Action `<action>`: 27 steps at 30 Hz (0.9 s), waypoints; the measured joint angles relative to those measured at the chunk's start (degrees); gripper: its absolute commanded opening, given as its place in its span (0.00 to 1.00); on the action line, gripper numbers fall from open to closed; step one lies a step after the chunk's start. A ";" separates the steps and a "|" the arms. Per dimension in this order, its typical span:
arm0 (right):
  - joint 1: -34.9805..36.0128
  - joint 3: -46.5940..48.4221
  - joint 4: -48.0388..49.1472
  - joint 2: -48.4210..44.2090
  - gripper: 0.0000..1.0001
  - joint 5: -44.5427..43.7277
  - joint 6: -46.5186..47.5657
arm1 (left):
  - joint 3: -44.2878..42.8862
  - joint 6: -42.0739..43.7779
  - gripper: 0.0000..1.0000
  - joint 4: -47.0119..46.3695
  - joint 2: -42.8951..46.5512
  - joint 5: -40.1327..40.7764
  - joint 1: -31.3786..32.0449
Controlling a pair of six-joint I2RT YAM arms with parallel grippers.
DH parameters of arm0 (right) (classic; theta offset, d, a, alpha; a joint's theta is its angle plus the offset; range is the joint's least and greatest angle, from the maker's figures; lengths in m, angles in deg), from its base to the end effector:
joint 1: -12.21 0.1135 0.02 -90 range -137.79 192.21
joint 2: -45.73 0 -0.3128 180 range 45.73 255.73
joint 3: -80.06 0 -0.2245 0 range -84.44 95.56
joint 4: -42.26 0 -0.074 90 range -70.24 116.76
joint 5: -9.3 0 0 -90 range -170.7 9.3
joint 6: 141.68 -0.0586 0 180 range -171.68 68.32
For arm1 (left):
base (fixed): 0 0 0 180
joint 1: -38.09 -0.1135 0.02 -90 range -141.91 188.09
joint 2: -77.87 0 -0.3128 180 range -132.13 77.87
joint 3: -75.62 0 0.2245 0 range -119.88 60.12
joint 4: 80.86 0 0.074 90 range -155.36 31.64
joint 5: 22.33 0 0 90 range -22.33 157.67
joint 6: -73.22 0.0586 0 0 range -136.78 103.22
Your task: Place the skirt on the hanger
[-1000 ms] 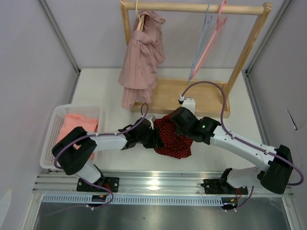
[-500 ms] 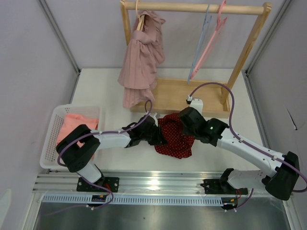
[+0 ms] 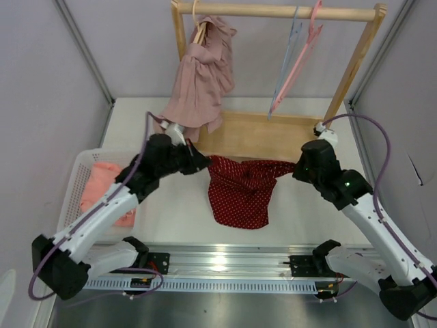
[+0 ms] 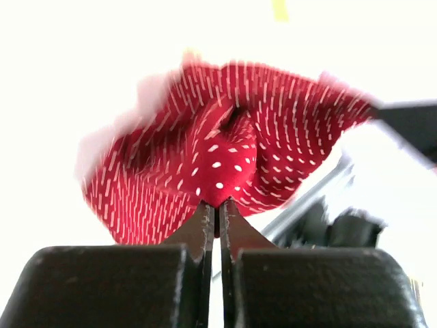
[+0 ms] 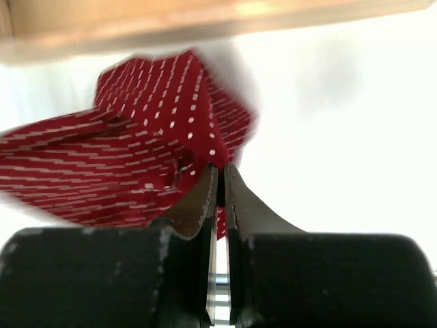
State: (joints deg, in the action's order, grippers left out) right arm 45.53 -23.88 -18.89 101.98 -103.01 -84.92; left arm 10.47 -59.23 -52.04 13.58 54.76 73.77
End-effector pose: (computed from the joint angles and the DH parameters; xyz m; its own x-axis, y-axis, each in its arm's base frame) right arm 0.1406 0.0658 0.3650 -0.6097 0.2061 -0.7654 0.0767 0.9764 0.2018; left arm 0.1748 -0.1416 0.3372 -0.7729 -0.2549 -0.5810 0.2807 0.6839 -0.6735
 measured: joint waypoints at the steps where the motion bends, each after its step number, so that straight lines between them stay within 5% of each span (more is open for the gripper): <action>1: -2.10 0.72 -0.59 -0.96 0.00 0.96 0.52 | -1.95 0.72 0.00 1.55 1.95 0.00 -2.01; 10: -15.04 11.91 -3.19 -4.66 0.00 12.59 2.51 | -14.29 3.61 0.00 13.11 11.69 -4.37 -11.30; 27: -16.31 24.70 -4.22 -10.67 0.00 25.22 2.43 | -20.96 4.44 0.00 21.57 23.82 -9.01 -11.96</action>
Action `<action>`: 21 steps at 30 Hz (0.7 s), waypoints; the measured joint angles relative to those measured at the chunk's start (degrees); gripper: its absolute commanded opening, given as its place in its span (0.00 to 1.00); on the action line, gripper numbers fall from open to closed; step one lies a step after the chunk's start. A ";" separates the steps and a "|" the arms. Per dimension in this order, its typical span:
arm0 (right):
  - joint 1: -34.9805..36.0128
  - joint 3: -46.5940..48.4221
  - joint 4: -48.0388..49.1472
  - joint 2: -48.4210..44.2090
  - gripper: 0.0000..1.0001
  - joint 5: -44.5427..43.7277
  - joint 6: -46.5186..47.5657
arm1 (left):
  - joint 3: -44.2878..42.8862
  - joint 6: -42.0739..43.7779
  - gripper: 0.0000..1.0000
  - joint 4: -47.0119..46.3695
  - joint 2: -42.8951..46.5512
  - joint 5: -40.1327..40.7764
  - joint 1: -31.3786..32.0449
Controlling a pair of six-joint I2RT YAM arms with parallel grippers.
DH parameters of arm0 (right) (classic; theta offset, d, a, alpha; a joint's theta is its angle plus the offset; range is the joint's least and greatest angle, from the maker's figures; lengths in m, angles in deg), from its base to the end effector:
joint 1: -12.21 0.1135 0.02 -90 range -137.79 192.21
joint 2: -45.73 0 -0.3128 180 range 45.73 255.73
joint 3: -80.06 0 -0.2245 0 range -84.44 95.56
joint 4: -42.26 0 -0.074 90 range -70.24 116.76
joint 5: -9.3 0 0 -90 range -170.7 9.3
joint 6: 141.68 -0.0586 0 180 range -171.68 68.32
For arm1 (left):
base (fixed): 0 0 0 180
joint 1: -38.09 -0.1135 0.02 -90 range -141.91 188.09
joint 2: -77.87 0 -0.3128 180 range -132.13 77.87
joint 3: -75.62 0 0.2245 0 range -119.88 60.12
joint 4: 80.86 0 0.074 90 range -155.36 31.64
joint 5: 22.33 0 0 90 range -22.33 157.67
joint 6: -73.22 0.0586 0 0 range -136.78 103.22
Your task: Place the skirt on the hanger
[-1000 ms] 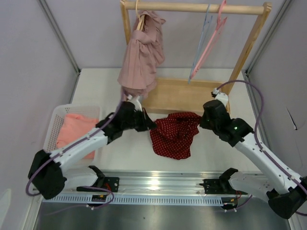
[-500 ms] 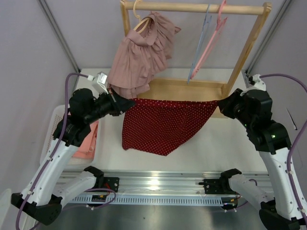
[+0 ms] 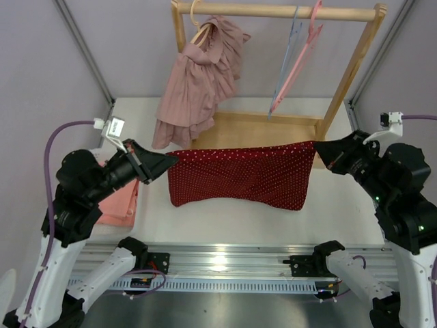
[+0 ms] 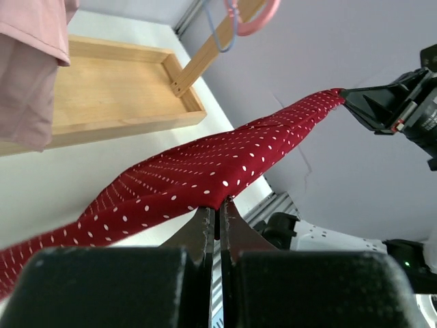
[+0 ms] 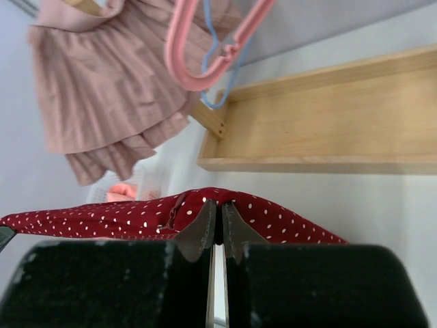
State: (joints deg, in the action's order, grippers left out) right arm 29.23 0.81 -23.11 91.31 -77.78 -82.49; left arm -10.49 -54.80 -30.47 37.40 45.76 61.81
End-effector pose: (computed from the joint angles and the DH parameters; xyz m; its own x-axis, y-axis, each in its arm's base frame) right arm 0.0562 0.0203 0.4977 -0.3197 0.4371 -0.8407 -0.2055 0.8341 0.5118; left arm 0.0525 -0.0469 0.4664 -0.4993 -0.4048 -0.7661 0.5155 0.5718 -0.6382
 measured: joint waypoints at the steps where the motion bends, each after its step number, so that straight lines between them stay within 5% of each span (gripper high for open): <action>1: 0.00 0.37 -0.02 -0.72 0.00 0.70 0.00 | -0.52 0.09 0.00 0.61 0.74 -0.33 -0.02; 10: 0.00 4.90 -3.06 -5.20 0.00 6.64 -2.14 | -5.05 -1.60 0.00 5.29 6.38 -2.84 -0.02; 17: -0.70 9.84 -5.73 -0.20 0.00 6.54 -3.04 | -9.51 -4.07 0.00 6.38 1.86 -2.21 -0.02; 21: -1.11 4.04 -2.10 3.78 0.00 6.19 -2.60 | -5.66 -5.73 0.00 4.09 -1.36 -0.87 -0.07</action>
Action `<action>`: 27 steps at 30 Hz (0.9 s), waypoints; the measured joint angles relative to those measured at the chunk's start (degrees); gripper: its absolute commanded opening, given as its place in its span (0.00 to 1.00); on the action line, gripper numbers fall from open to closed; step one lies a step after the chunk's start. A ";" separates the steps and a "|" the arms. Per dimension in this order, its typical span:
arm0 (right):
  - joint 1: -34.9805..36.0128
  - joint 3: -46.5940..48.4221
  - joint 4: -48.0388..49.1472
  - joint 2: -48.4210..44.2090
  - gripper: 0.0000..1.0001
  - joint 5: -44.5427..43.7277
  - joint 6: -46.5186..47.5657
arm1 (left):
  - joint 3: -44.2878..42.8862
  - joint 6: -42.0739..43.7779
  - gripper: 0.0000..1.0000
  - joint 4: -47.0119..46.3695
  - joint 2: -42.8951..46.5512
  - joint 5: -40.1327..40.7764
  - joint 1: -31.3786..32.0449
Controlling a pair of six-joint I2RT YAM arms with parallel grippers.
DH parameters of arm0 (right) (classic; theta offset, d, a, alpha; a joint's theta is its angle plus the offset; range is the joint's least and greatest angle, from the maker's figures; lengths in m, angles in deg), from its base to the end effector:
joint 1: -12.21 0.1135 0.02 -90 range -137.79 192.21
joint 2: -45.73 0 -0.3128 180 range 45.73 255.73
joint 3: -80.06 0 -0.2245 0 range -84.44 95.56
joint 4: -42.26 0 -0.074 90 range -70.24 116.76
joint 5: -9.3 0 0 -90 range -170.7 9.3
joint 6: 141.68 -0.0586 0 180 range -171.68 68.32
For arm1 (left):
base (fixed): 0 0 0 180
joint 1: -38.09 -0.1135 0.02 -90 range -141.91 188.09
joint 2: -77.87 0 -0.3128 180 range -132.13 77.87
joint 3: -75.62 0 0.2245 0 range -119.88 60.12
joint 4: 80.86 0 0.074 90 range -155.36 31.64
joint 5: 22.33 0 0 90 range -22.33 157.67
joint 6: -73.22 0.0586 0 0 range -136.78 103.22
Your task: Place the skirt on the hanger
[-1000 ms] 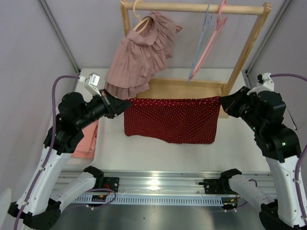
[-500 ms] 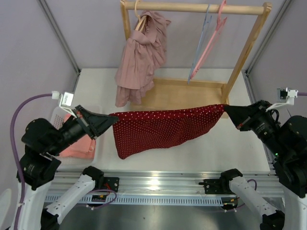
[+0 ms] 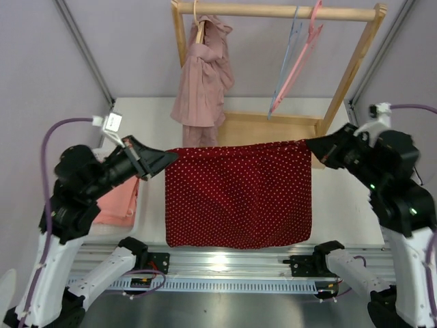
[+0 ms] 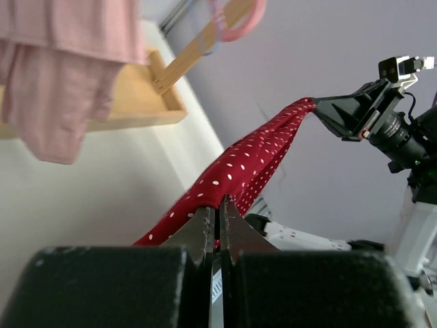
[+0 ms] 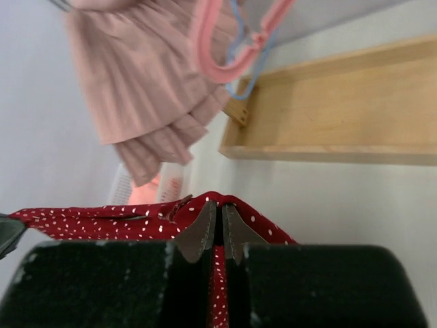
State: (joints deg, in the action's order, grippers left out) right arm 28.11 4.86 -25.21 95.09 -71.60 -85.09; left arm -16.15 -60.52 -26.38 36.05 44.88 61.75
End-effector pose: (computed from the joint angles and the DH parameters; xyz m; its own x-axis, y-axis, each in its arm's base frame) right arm 0.0673 0.0288 0.5083 -0.3982 0.4519 -0.7983 -0.2396 0.7888 0.5661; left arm 0.0449 -0.0445 0.4838 -0.5526 -0.4538 -0.6991 0.4728 0.5200 -0.7113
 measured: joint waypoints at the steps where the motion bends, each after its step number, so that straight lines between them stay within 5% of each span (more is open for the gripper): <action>1: -0.07 -3.10 1.75 1.07 0.00 0.20 0.04 | 1.86 -0.33 0.00 -1.49 -0.72 0.44 -0.07; 8: -2.51 -26.14 15.10 13.75 0.00 2.75 0.22 | 16.20 -1.20 0.00 -12.55 -15.06 2.84 -1.97; 15: -8.24 -29.57 25.73 25.66 0.00 6.78 0.76 | 18.10 -0.15 0.00 -21.73 -35.74 1.77 -6.23; 27: -8.48 -32.83 29.40 22.64 0.00 8.76 0.15 | 23.67 1.88 0.00 -27.54 -33.18 -3.15 -10.14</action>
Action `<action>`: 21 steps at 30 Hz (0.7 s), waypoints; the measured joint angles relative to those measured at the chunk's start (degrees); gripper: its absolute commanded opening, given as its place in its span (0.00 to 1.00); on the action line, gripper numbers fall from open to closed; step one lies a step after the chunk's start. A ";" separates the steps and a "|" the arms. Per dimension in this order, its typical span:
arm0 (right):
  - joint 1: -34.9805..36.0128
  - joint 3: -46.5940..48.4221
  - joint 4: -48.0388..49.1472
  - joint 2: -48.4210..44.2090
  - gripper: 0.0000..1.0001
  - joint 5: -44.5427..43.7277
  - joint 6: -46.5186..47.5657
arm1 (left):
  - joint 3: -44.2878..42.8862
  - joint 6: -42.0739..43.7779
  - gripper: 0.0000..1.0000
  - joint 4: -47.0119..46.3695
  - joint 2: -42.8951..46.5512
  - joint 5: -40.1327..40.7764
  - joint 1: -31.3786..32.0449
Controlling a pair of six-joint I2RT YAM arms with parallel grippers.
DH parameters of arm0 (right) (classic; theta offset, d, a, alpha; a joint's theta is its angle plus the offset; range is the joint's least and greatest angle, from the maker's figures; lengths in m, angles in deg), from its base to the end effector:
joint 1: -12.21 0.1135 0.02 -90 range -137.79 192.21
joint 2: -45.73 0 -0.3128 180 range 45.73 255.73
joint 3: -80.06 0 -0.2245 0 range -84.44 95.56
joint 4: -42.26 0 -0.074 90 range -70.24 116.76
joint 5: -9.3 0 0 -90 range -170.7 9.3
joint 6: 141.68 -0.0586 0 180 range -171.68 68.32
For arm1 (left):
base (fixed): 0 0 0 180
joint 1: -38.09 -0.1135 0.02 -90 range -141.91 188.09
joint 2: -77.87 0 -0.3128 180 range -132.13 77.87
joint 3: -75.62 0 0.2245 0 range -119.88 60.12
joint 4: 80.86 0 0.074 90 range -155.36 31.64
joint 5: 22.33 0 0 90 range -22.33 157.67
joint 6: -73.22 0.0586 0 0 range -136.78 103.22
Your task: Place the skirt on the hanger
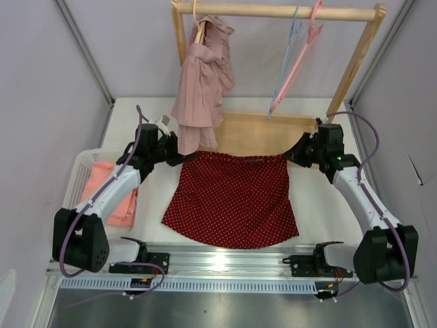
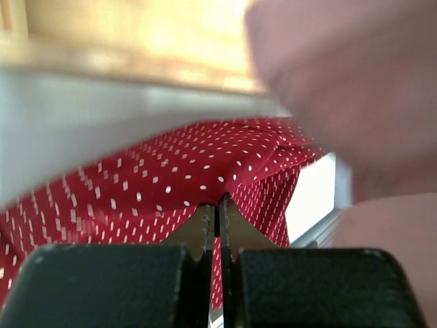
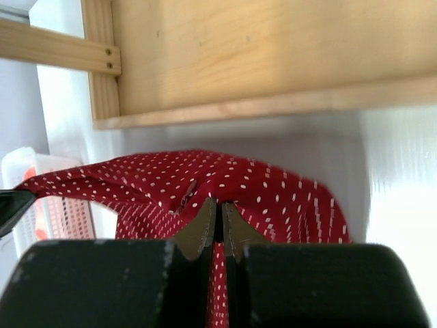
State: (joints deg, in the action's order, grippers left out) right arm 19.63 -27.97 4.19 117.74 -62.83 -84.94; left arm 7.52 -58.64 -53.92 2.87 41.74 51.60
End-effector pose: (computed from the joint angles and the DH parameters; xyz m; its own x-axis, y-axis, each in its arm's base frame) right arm 0.2456 0.0501 0.3308 -0.7105 0.4339 -0.5541 0.0327 0.8068 0.5899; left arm 0.2538 -0.0873 0.3181 -0.7791 -0.4300 -0.4561 0.0582 0.6749 -0.7356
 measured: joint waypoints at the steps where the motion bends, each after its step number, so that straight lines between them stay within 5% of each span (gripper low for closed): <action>1: 0.33 -1.36 -0.26 -1.66 0.00 -0.11 -0.28 | 1.53 0.17 0.00 0.22 1.33 -0.33 -0.02; 11: 5.31 -19.65 -3.76 -23.21 0.00 -2.10 -7.65 | 20.04 -0.28 0.00 1.84 18.51 -3.32 -0.07; 13: 7.43 -23.91 -4.79 -27.32 0.13 -3.08 -10.45 | 22.97 -0.37 0.08 2.49 21.16 -3.45 -0.04; 15: 10.27 -28.11 -6.47 -31.80 0.40 -4.52 -13.75 | 25.75 -0.59 0.32 3.19 23.69 -3.69 -0.04; 17: 12.85 -30.56 -8.17 -35.04 0.57 -6.16 -16.35 | 27.82 -0.70 0.39 4.46 26.12 -3.72 -0.04; 18: 14.32 -31.23 -9.31 -36.37 0.60 -7.34 -17.49 | 28.48 -0.66 0.48 5.18 27.41 -3.67 -0.04; 21: 17.55 -31.50 -11.69 -39.47 0.65 -10.23 -19.63 | 28.44 -0.07 0.53 7.10 30.82 -3.61 -0.04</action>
State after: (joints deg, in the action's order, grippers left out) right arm 37.18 -59.47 -7.50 78.26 -73.06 -104.56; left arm 35.95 -58.71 -46.82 33.69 38.13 51.56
